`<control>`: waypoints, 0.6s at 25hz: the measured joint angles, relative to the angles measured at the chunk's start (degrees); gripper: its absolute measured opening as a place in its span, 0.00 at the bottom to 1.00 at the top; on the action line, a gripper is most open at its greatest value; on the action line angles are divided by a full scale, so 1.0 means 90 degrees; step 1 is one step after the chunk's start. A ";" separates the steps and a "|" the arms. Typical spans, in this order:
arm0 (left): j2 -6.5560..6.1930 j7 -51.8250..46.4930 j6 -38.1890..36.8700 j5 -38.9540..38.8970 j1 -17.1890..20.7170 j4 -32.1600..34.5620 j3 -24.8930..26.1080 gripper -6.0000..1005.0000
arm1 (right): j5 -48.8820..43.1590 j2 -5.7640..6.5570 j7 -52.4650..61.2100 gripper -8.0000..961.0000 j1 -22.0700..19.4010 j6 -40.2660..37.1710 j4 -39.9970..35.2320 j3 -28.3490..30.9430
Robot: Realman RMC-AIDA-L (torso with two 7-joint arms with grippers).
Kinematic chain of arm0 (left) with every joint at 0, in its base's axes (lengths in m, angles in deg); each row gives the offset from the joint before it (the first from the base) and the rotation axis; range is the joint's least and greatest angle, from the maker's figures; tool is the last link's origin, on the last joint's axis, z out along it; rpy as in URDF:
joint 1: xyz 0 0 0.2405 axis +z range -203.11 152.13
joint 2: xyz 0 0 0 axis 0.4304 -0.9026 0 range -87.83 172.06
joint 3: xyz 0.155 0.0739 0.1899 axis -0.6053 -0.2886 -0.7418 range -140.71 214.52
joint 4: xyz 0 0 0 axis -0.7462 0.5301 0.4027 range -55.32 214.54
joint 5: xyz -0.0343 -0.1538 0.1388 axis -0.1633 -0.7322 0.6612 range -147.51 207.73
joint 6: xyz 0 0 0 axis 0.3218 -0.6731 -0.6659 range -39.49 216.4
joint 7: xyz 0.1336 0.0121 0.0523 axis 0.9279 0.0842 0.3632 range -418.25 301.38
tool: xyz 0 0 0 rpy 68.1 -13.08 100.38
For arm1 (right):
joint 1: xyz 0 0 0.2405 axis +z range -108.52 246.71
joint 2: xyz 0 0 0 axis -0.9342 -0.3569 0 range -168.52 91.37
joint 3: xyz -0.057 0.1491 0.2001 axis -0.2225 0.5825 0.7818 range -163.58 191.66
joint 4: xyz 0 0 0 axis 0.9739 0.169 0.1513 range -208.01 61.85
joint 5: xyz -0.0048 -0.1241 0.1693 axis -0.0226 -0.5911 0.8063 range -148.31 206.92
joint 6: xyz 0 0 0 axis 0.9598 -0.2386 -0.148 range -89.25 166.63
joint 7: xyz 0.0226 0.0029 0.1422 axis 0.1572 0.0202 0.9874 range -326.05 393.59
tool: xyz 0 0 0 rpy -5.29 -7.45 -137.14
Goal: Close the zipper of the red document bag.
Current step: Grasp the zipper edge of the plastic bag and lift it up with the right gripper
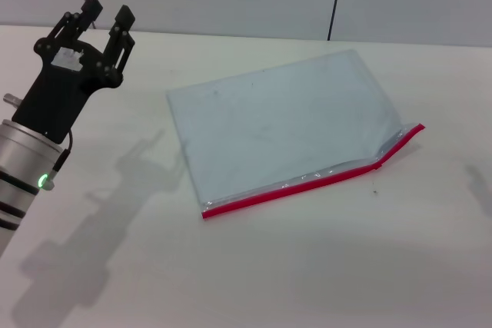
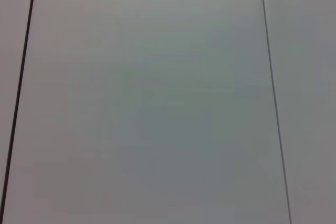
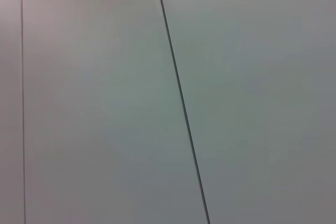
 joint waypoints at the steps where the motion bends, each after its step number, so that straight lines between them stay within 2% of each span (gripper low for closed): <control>1: 0.0000 0.0000 0.0002 0.0009 -0.0001 0.0000 0.0000 0.48 | 0.0000 0.0000 0.0001 0.68 0.0000 -0.0001 -0.0001 0.0000; 15: 0.0000 0.0000 0.0030 0.0053 -0.0034 0.0000 0.0000 0.48 | 0.0000 0.0000 0.0006 0.68 0.0010 0.0046 -0.0009 0.0033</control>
